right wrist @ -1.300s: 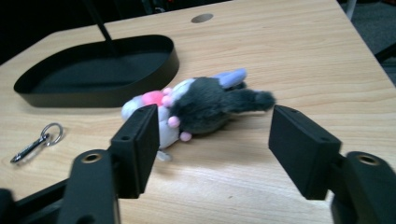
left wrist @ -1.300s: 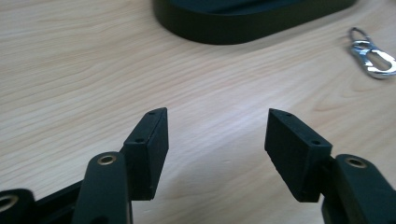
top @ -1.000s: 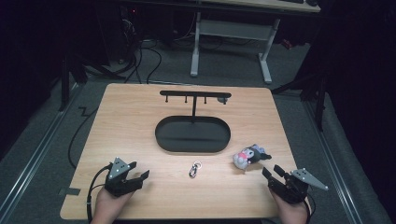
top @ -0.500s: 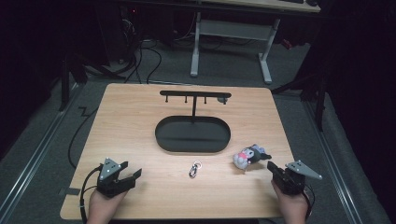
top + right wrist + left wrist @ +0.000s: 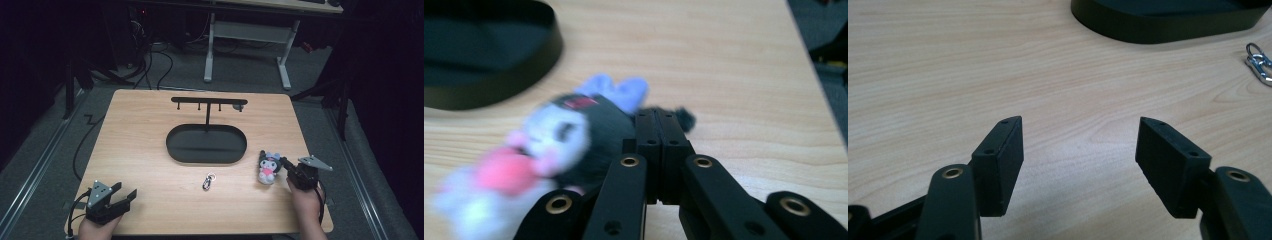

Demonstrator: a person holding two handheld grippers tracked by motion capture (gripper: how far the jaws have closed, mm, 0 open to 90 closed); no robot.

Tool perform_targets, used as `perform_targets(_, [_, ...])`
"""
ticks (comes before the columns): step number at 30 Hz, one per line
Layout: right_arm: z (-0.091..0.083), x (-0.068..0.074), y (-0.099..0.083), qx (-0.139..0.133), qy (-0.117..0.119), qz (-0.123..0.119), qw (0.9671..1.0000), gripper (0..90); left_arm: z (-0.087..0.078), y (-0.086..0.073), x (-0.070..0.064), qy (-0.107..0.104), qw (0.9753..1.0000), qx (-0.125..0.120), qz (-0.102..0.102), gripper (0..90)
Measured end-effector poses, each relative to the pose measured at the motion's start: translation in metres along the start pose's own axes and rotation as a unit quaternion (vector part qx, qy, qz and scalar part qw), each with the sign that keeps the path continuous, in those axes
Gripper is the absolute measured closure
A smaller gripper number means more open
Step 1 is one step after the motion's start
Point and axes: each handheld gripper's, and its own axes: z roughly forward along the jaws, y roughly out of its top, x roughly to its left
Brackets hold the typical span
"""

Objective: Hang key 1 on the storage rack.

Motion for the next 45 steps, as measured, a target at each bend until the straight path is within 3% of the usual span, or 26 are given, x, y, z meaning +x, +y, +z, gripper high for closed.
perform_targets(2, [-0.015, 0.006, 0.001, -0.018, 0.011, -0.005, 0.9998, 90.0, 0.004, 0.004, 0.000, -0.005, 1.0000, -0.005, 0.000, 36.4])
perform_targets(4, [-0.029, 0.019, -0.001, -0.030, 0.039, 0.001, 0.9988, 89.8, 0.009, 0.008, -0.002, -0.008, 0.9999, -0.005, 0.008, 36.4])
perform_targets(7, [-0.037, 0.054, -0.004, -0.029, 0.084, -0.023, 0.9958, 89.3, 0.015, 0.011, -0.007, -0.015, 0.9997, -0.003, 0.018, 36.4])
perform_targets(10, [-0.027, 0.087, -0.004, -0.009, 0.117, -0.048, 0.9919, 88.2, 0.015, 0.007, -0.011, -0.018, 0.9995, 0.003, 0.025, 36.6])
perform_targets(12, [-0.016, 0.099, -0.003, 0.003, 0.119, -0.069, 0.9904, 87.9, 0.012, 0.003, -0.012, -0.015, 0.9993, 0.008, 0.033, 36.6])
perform_targets(14, [-0.003, 0.105, -0.003, 0.020, 0.123, -0.070, 0.9898, 88.0, 0.009, 0.002, -0.011, -0.014, 0.9994, 0.007, 0.032, 36.6])
perform_targets(19, [0.005, 0.104, -0.006, 0.039, 0.123, -0.078, 0.9886, 87.9, 0.004, 0.009, -0.008, -0.016, 0.9998, -0.009, 0.009, 36.8])
perform_targets(25, [0.000, 0.088, -0.013, 0.042, 0.107, -0.065, 0.9913, 86.1, 0.011, 0.015, -0.011, -0.018, 0.9996, -0.015, 0.019, 36.7])
perform_targets(37, [-0.021, 0.052, -0.029, 0.042, 0.073, -0.023, 0.9962, 83.1, 0.031, 0.026, -0.022, -0.049, 0.9980, -0.007, 0.039, 36.0])
perform_targets(45, [-0.028, 0.035, -0.032, 0.035, 0.067, 0.001, 0.9971, 80.6, 0.033, 0.027, -0.023, -0.054, 0.9977, -0.008, 0.039, 35.9])
